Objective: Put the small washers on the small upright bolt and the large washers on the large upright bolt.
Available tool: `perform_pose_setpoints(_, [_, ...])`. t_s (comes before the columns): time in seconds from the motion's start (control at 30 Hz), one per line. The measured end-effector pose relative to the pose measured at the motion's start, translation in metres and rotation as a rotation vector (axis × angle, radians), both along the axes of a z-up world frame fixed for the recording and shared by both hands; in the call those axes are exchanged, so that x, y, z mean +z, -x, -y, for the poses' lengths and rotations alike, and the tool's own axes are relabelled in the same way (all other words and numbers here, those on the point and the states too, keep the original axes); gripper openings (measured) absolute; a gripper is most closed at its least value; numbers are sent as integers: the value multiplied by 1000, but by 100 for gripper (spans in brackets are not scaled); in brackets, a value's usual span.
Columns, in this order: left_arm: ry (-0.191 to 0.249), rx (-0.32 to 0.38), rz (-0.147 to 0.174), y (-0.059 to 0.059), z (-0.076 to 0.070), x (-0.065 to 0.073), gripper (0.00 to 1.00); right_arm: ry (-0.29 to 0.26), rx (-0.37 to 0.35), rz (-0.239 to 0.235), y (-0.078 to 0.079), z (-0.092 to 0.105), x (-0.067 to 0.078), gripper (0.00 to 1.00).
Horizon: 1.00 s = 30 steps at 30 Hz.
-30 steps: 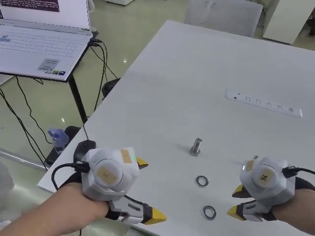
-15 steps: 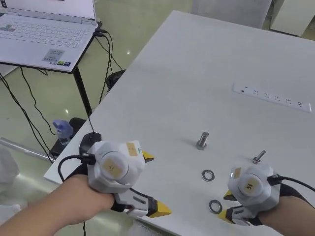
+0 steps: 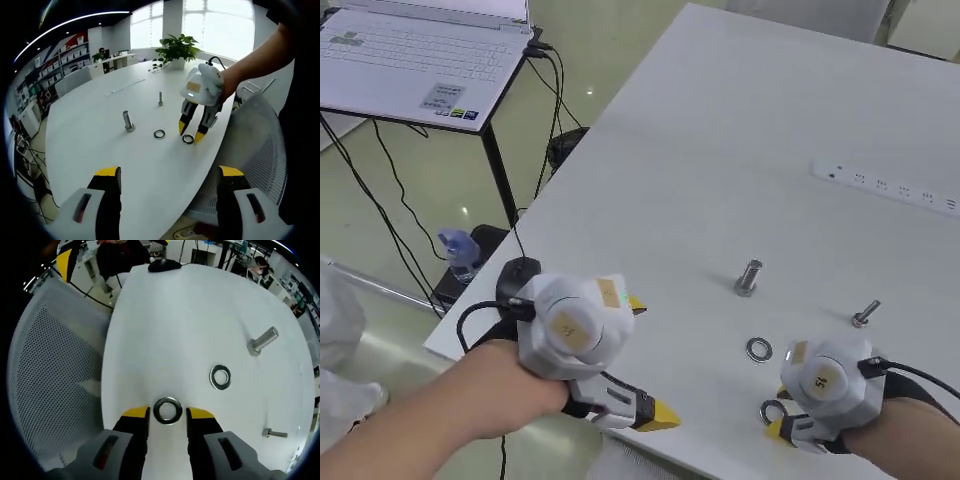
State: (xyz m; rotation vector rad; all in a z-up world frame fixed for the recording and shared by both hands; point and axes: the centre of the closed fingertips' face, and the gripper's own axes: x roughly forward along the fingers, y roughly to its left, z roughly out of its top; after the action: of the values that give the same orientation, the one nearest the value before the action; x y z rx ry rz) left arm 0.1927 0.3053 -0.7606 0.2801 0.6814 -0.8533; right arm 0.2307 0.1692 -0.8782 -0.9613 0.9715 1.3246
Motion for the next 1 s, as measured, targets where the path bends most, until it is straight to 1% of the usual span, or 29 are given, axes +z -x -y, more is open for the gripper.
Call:
perform_pose_setpoints(0.1, [3, -1, -2, -1, 0, -1, 78, 4, 6, 2, 1, 1, 1, 31])
perform_pose_setpoints(0.17, [4, -2, -1, -1, -1, -1, 77, 18, 10, 1, 1, 1, 0, 30])
perform_pose_setpoints(0.2, [6, -2, 0, -2, -1, 0, 77, 29, 2, -2, 1, 2, 0, 30])
perform_pose_setpoints(0.27, [11, -2, -2, -3, -1, 0, 77, 57, 10, 2, 2, 2, 0, 29])
perform_pose_setpoints(0.33, [7, -8, -2, -4, 0, -1, 77, 70, 10, 2, 2, 2, -1, 28])
perform_pose_setpoints(0.53, [16, -9, 3, -5, 2, 0, 75, 81, 9, -7, 0, 3, 0, 25])
perform_pose_setpoints(0.63, [18, -9, 2, -4, 3, -1, 75, 87, 25, -3, -1, 3, 0, 24])
perform_pose_setpoints(0.7, [20, -6, 3, -4, 3, -1, 74, 102, 42, 6, 1, 2, -1, 23])
perform_pose_setpoints(0.77, [24, -3, 3, -3, 3, -1, 73, 106, 54, 6, 0, 3, -1, 22])
perform_pose_setpoints(0.9, [20, -1, 2, -2, 3, -2, 73, 100, 40, -5, -1, 3, -1, 22])
perform_pose_setpoints(1.0, [21, 1, 2, -2, 3, -2, 72, 84, 26, -16, -1, 2, 0, 21])
